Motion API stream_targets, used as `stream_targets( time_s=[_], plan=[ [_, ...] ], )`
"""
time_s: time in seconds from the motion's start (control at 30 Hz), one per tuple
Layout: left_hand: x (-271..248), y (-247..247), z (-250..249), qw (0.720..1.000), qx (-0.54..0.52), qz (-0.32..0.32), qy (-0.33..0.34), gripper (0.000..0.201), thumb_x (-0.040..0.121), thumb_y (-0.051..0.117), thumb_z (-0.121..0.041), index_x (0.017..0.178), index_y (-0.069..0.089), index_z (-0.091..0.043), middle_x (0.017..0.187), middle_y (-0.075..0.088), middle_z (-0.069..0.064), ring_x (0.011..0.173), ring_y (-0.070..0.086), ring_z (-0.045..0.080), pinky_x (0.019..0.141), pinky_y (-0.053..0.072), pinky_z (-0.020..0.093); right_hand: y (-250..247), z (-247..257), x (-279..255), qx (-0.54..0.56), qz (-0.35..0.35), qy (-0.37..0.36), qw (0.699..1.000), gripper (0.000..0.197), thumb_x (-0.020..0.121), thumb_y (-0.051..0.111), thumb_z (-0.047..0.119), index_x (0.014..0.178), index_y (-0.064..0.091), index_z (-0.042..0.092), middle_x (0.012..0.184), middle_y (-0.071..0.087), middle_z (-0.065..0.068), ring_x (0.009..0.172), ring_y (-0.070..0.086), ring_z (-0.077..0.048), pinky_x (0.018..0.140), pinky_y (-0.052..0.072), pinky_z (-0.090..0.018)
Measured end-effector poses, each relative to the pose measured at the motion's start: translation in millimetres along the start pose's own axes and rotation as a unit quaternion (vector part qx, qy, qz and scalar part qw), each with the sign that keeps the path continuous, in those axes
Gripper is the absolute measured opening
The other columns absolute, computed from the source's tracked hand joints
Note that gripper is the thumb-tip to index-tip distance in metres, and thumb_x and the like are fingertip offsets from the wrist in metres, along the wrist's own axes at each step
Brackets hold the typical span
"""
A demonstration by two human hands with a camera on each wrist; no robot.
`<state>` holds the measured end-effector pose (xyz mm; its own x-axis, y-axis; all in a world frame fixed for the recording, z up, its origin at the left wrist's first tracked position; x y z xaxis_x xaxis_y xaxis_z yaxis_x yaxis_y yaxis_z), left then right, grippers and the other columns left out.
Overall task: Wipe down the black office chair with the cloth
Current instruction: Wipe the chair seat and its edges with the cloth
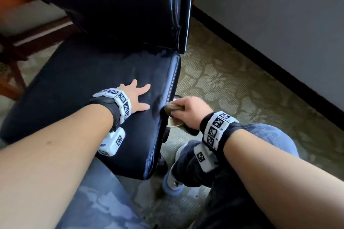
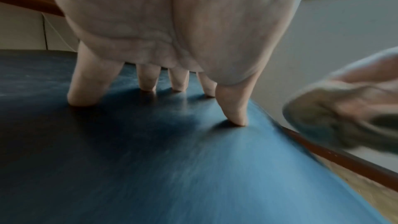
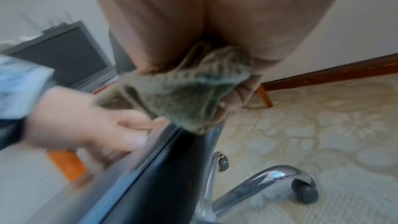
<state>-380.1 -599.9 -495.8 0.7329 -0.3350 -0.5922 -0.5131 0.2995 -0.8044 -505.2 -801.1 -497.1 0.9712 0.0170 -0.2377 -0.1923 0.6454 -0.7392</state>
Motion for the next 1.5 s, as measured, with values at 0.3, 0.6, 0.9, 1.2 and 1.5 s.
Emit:
stream_targets(
  time_s=[0.3,0.6,0.9,1.2,1.5],
  plan=[
    [-19,19,11,1.000,0.013,0.009,0.025,0.076,0.103,0.048,-0.061,0.161,0.001,-0.057,0.177,-0.004,0.002,0.160,0.006,0.042,0.122,0.031,0.056,3,8,25,0.069,-0.104,0.061,0.990,0.014,0.091,0.065,0.025,0.095,0.074,0.035,0.073,0.072,0.017,0.068,0.069,-0.001,0.066,0.055,-0.020],
    [-19,30,13,0.996,-0.076,0.042,0.016,0.075,0.105,0.051,-0.056,0.155,-0.004,-0.064,0.173,-0.017,-0.008,0.160,-0.013,0.035,0.111,0.028,0.078,19,31,30,-0.071,-0.050,0.069,0.994,0.021,0.092,0.065,0.029,0.110,0.074,0.023,0.099,0.068,-0.006,0.093,0.064,-0.029,0.085,0.052,-0.037],
    [-52,59,8,0.998,-0.027,-0.045,0.024,0.063,0.110,0.047,-0.032,0.156,0.013,-0.057,0.172,0.000,-0.004,0.157,0.006,0.033,0.106,0.032,0.080,44,28,-18,-0.075,-0.099,0.031,0.992,0.021,0.092,0.064,0.024,0.111,0.074,0.027,0.099,0.068,0.001,0.089,0.060,-0.019,0.076,0.042,-0.027],
    [-116,90,25,0.997,-0.047,-0.007,0.064,0.065,0.110,0.049,-0.043,0.163,0.012,-0.053,0.176,-0.006,0.003,0.162,-0.006,0.035,0.121,0.033,0.051,65,68,-42,-0.107,-0.068,0.059,0.990,0.017,0.091,0.062,0.021,0.102,0.075,0.021,0.095,0.073,-0.004,0.090,0.067,-0.028,0.078,0.053,-0.030],
    [-102,91,30,0.996,-0.028,0.003,0.088,0.065,0.110,0.047,-0.045,0.163,0.010,-0.052,0.176,-0.008,0.005,0.161,-0.006,0.037,0.127,0.022,0.051,89,77,-68,-0.138,0.051,-0.022,0.989,0.018,0.091,0.067,0.022,0.105,0.078,0.022,0.087,0.067,0.007,0.087,0.065,-0.016,0.075,0.043,-0.026]
  ],
)
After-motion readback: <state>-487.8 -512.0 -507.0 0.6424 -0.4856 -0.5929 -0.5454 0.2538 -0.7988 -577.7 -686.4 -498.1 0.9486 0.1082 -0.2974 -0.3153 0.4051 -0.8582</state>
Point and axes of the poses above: each hand's wrist, its own x-axis towards the middle knuckle, its own y-axis out of the palm, z = x × y, the point moved 2 cm from there along x, towards the middle knuckle
